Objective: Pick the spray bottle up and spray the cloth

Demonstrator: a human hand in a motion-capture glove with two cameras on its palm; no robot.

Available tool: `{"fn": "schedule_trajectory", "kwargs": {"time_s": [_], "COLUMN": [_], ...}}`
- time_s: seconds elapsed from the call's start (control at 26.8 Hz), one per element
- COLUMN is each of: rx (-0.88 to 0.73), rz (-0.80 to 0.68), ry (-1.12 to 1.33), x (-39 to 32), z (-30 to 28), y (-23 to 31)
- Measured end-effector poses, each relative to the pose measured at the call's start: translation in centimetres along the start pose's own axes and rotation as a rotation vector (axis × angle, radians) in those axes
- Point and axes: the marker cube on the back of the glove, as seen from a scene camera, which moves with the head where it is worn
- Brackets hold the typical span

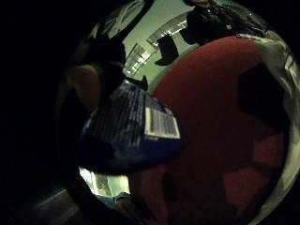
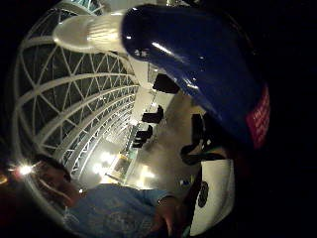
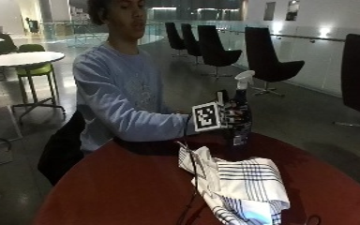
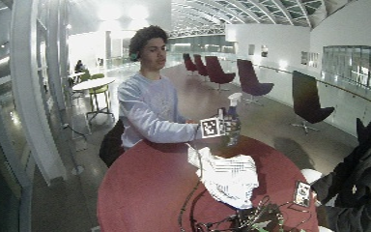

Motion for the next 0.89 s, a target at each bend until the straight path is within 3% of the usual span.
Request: {"fn": "schedule_trajectory", "kwargs": {"time_s": [0.3,0.67,0.89], "rx": [-0.045,-0.012,-0.040], "rz": [-0.015,0.050,0.097], "ry": [0.128,0.549,0.722], "x": [-1.6,1.9,4.4], "z": [-9.9,-24.3,-29.7], "y": [4.6,14.8,19.4]}}
